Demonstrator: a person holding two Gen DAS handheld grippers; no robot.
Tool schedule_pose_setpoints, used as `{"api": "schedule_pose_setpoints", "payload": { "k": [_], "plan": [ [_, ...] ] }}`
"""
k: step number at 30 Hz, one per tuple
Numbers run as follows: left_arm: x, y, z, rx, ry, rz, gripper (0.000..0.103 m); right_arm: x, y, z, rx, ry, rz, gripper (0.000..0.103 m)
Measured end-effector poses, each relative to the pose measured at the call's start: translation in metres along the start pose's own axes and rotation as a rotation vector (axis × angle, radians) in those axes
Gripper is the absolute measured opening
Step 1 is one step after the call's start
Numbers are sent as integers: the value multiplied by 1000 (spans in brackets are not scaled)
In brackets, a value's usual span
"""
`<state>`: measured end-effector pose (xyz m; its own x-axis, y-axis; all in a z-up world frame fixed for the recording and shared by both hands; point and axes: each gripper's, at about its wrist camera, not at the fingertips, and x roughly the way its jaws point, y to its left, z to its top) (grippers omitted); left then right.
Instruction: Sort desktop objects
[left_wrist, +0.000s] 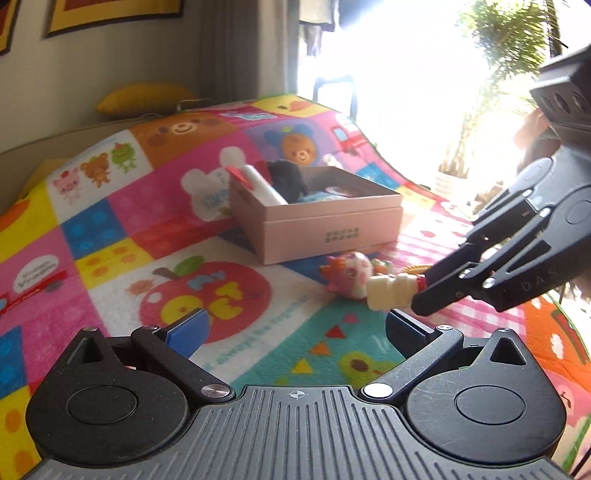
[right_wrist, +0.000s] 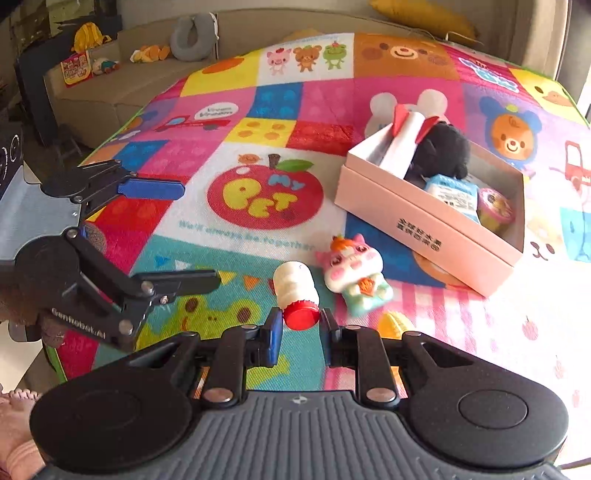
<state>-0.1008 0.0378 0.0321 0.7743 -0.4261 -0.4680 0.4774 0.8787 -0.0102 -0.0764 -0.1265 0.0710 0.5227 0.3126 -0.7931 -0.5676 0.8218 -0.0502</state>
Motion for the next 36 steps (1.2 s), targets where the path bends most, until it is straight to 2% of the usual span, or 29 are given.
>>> {"api": "schedule_pose_setpoints", "payload": {
  "k": [3, 6, 15, 20, 22, 24, 26, 28, 29, 31, 32, 36],
  "plan": [
    [6, -23, -1, 80, 6, -53, 103, 3, -4, -4, 18, 15, -13, 21],
    [12, -34, -3, 98, 30, -72, 103, 9, -7, -4, 39, 5, 0, 21],
    [25, -29, -5, 72, 95, -28, 103, 14, -11, 6, 59, -64, 3, 21],
    [38, -30, -1, 31, 111, -18, 103, 14, -18, 3, 131, -101, 75, 22],
    [45, -32, 1, 15, 123, -3, 103, 10, -21, 4, 163, -139, 98, 27],
    [48, -34, 2, 1, 130, 11, 103, -2, -29, 2, 195, -213, 94, 42],
    [49, -35, 2, -8, 133, 11, 103, -14, -40, -5, 231, -280, 43, 54],
    [52, -37, 3, -8, 134, 13, 103, -21, -51, -15, 247, -312, -41, 56],
    [53, -39, 4, -7, 131, 15, 101, -21, -54, -21, 241, -313, -86, 57],
    [56, -42, 7, -1, 131, 14, 73, -19, -57, -32, 216, -300, -158, 58],
    [59, -44, 9, 1, 138, 10, 55, -16, -59, -39, 202, -285, -177, 59],
    [67, -53, 11, 37, 112, 38, 55, -8, -61, -57, 179, -239, -156, 59]
  ]
}}
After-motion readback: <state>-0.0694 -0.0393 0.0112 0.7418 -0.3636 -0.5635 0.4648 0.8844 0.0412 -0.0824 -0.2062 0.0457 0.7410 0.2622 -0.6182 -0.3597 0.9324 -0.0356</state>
